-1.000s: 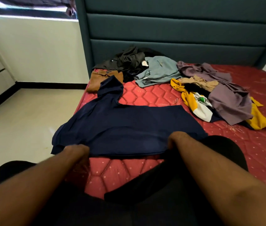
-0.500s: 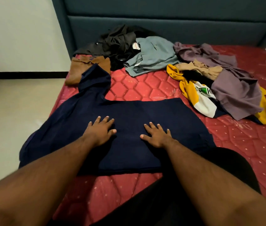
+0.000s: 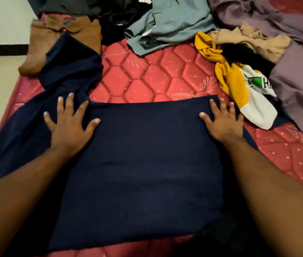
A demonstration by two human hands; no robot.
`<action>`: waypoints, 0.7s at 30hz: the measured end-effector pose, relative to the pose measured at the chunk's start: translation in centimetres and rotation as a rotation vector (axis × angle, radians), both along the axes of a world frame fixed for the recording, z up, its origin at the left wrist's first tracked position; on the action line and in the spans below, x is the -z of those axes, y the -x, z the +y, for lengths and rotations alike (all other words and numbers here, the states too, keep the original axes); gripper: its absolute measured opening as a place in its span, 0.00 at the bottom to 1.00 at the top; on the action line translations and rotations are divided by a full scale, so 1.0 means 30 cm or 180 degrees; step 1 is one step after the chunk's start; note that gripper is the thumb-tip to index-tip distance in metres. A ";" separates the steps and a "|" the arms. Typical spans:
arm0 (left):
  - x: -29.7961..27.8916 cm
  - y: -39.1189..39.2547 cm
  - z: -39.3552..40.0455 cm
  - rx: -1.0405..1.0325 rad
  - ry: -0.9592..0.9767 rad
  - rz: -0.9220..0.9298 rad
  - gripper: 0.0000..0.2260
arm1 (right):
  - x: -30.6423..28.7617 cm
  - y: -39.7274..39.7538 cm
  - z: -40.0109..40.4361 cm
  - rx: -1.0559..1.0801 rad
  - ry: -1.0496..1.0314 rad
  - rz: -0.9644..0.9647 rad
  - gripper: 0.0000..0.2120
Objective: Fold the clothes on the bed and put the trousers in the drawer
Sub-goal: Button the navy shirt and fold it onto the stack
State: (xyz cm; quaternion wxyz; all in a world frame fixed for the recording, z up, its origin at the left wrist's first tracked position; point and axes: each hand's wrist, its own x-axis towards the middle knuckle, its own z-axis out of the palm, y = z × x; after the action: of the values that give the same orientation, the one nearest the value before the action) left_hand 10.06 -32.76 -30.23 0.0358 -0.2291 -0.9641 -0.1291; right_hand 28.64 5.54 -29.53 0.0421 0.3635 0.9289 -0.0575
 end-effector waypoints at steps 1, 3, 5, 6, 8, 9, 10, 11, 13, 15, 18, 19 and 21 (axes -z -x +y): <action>0.001 0.037 0.016 0.0299 -0.0081 0.0164 0.30 | 0.010 0.024 -0.003 -0.0053 -0.0177 0.0200 0.31; -0.017 0.122 0.038 0.0991 0.0148 0.0367 0.32 | 0.016 0.073 -0.021 -0.0488 -0.0540 0.0678 0.27; -0.046 0.213 0.051 0.1522 0.0526 0.0467 0.33 | 0.019 0.126 -0.032 -0.1028 -0.0777 0.0816 0.29; -0.065 0.255 0.052 0.1720 0.0650 0.0522 0.33 | 0.013 0.153 -0.033 -0.1176 -0.0790 0.0771 0.29; -0.107 0.324 0.054 0.2119 0.0781 0.0614 0.31 | 0.001 0.198 -0.032 -0.1307 -0.0799 0.0601 0.26; -0.130 0.342 0.061 0.2303 0.0821 0.0557 0.29 | -0.007 0.215 -0.025 -0.1388 -0.0910 0.0512 0.23; -0.152 0.351 0.068 0.2414 0.0847 0.0423 0.28 | -0.023 0.230 -0.014 -0.1497 -0.1053 0.0438 0.20; -0.180 0.347 0.072 0.2436 0.0885 0.0263 0.26 | -0.043 0.238 -0.007 -0.1632 -0.1138 0.0339 0.17; -0.222 0.316 0.081 0.2364 0.0926 0.0160 0.19 | -0.094 0.225 0.009 -0.1896 -0.1070 0.0021 0.15; -0.263 0.284 0.073 0.2319 0.1029 0.0271 0.16 | -0.147 0.197 0.018 -0.2036 -0.0981 -0.0121 0.14; -0.334 0.210 0.039 0.2266 0.1364 0.0305 0.17 | -0.229 0.110 -0.015 -0.2217 -0.1098 -0.0135 0.13; -0.351 0.181 0.024 0.2296 0.1605 0.0331 0.19 | -0.244 0.075 -0.037 -0.2277 -0.1077 -0.0173 0.13; -0.379 0.105 -0.019 0.2392 0.2058 0.0485 0.21 | -0.255 -0.013 -0.085 -0.2352 -0.1044 -0.0348 0.14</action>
State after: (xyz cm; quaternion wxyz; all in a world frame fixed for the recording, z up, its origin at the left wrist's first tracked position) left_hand 6.93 -33.31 -18.85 -0.0157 -0.5687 -0.8003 0.1894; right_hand 29.04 2.98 -21.87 0.0507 0.0096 0.9902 0.1298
